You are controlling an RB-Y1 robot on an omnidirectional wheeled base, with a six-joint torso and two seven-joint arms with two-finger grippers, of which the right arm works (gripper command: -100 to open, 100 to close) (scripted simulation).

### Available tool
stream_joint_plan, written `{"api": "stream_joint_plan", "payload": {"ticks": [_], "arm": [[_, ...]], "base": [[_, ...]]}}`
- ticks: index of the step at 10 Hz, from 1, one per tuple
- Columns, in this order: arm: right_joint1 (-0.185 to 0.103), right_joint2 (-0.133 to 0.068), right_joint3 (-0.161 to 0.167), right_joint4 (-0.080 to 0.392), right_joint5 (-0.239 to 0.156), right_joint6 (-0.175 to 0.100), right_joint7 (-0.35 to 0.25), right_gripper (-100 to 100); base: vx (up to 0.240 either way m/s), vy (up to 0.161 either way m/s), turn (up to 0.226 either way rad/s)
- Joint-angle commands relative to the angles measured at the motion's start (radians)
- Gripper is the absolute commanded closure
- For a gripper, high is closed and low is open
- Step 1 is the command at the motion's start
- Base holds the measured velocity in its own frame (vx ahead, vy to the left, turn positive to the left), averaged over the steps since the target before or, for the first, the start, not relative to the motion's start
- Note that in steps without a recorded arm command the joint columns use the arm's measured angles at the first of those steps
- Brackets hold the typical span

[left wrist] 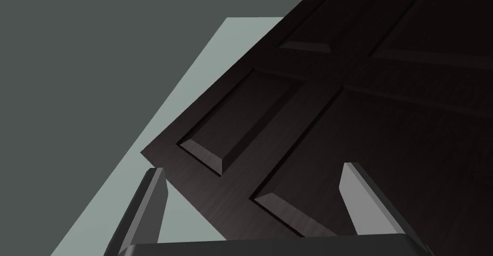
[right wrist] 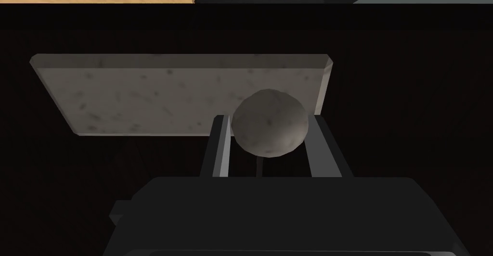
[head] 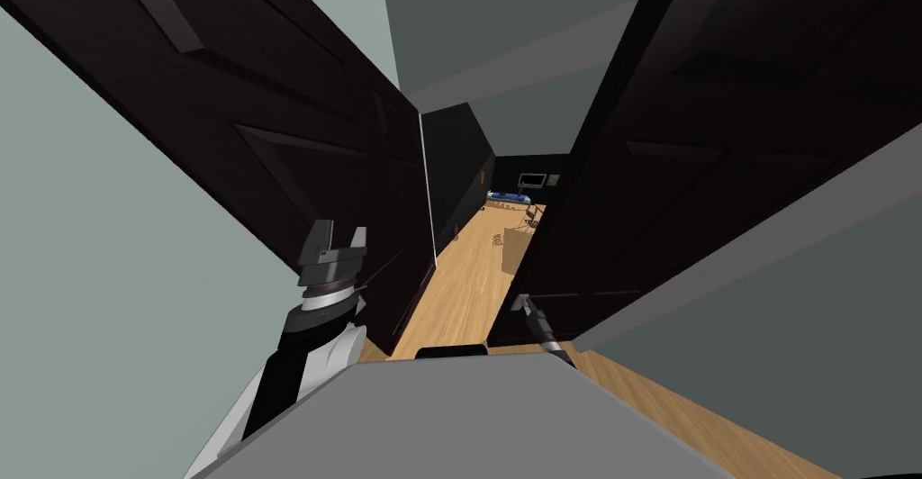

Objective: Pull the door open

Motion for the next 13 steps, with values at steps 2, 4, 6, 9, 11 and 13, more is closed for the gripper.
{"api": "stream_joint_plan", "payload": {"ticks": [2, 4, 6, 9, 11, 13], "arm": [[-0.006, 0.016, 0.036, -0.031, -0.021, 0.034, 0.025, 100], [-0.023, 0.018, 0.059, -0.034, -0.048, 0.055, 0.048, 100], [-0.046, 0.022, 0.088, -0.036, -0.084, 0.083, 0.078, 100], [-0.073, 0.025, 0.123, -0.039, -0.126, 0.115, 0.112, 100], [-0.091, 0.028, 0.146, -0.040, -0.155, 0.137, 0.135, 100], [-0.107, 0.030, 0.168, -0.041, -0.182, 0.158, 0.156, 100]], "base": [[-0.115, -0.046, 0.054], [-0.161, -0.071, 0.143], [-0.159, -0.061, 0.121], [-0.167, -0.059, 0.102], [-0.183, -0.109, 0.123], [-0.166, -0.113, 0.108]]}}
